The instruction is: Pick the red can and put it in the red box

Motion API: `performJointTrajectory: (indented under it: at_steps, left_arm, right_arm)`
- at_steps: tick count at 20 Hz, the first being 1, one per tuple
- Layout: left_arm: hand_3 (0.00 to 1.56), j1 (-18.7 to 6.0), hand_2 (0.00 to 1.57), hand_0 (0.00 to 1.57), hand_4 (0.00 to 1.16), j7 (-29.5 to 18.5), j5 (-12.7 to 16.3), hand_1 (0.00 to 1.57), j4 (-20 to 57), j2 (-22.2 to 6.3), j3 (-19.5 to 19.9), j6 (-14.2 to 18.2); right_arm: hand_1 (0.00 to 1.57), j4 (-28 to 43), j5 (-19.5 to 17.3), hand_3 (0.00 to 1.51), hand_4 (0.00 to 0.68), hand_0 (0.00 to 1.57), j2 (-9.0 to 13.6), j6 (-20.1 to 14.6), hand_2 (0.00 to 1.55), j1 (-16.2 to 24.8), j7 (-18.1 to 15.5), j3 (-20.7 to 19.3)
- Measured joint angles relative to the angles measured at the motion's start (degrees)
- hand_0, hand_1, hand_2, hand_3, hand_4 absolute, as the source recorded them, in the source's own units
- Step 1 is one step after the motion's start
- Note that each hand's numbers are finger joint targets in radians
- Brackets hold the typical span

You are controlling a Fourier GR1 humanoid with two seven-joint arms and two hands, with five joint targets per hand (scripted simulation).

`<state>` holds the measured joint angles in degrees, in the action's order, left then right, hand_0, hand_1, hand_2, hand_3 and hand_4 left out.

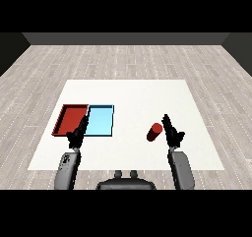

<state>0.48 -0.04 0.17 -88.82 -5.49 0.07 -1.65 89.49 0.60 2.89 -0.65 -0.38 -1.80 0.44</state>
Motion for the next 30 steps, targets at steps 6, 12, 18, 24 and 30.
performJointTrajectory:
  at_steps: [6,12,18,24,30]
  left_arm:
    - [0.00,-1.4,0.00,0.00,0.00,0.1,-1.0,0.00,0.7,0.5,0.4,1.1]
    - [0.00,-2.6,0.00,0.00,0.00,-14.5,1.4,0.00,-3.6,2.9,1.5,0.5]
    - [0.00,-2.0,0.00,0.00,0.00,-20.9,1.8,0.00,-2.9,3.0,2.4,-0.3]
    - [0.00,-1.0,0.00,0.00,0.00,-22.8,2.8,0.00,-3.0,2.7,2.8,-1.7]
    - [0.00,-1.6,0.00,0.00,0.00,-23.6,3.7,0.00,-2.4,3.1,2.9,-1.9]
  right_arm:
    - [0.00,-1.6,6.5,0.00,0.000,0.00,8.6,8.8,0.00,3.0,-2.1,-8.2]
    - [0.00,-1.4,12.0,0.00,0.000,0.00,11.9,15.7,0.00,3.5,-14.6,-14.1]
    - [0.00,-6.8,13.1,0.00,0.000,0.00,13.5,21.1,0.00,2.9,-21.9,-17.0]
    - [0.00,-10.0,13.1,0.00,0.000,0.00,13.9,23.3,0.00,1.2,-23.1,-18.6]
    - [0.00,-11.0,12.8,0.00,0.000,0.00,13.4,24.1,0.00,-0.6,-21.5,-18.1]
